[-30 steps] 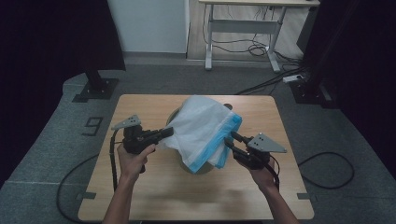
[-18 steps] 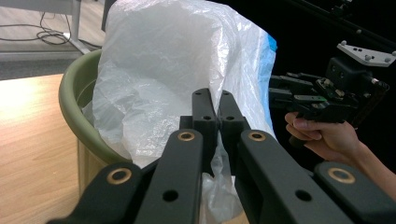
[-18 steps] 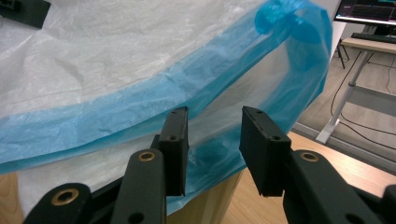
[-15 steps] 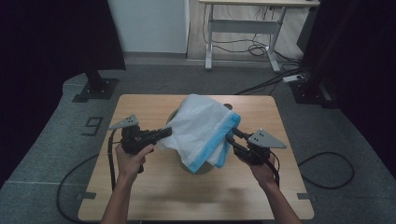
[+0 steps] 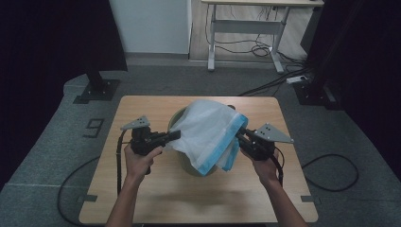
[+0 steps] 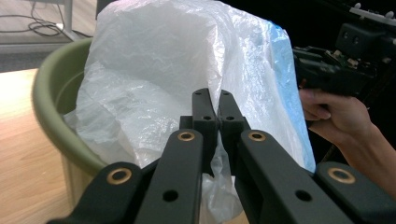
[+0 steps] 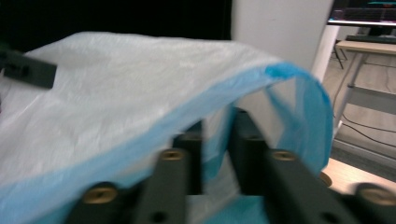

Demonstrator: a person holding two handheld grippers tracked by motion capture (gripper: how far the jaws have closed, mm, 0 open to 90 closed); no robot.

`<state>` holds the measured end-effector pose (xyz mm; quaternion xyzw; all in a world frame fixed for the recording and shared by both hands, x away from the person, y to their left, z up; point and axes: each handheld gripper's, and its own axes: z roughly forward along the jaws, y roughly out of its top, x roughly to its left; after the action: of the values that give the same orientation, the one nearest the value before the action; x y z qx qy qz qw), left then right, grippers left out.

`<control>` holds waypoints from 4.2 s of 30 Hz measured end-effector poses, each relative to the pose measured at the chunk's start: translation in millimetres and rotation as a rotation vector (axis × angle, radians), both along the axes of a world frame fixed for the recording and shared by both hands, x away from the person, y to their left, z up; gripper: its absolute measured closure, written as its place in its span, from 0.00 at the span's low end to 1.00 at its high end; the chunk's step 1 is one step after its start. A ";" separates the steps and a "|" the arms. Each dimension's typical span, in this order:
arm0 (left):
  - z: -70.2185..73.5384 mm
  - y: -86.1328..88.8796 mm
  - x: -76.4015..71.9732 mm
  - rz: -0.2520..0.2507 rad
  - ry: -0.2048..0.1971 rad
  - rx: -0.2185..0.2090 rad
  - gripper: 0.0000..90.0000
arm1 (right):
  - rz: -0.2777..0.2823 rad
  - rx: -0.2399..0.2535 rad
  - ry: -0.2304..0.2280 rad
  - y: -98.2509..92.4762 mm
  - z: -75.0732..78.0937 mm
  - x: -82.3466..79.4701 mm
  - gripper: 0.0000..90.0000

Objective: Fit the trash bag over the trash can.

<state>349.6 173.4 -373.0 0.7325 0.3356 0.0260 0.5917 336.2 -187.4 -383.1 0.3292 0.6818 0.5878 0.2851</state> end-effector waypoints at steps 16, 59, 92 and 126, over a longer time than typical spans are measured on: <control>27.9 -24.4 -15.7 0.106 -0.117 0.106 0.50 | -0.065 -0.034 -0.028 -13.6 3.3 -0.2 0.99; 16.5 -130.6 -38.8 0.078 -0.135 0.264 0.15 | 0.013 -0.078 -0.011 20.7 -8.1 -4.1 0.99; 11.2 -102.4 -7.2 0.117 -0.111 0.151 1.00 | 0.000 -0.084 -0.017 11.0 -6.9 -6.2 0.99; 17.0 -16.8 -6.3 0.216 -0.106 0.007 1.00 | -0.119 -0.152 -0.098 -24.4 -6.6 -12.0 0.99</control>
<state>343.2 156.6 -355.9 0.6920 0.3805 0.1293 0.5997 324.2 -211.8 -389.7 0.3177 0.6889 0.5317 0.3766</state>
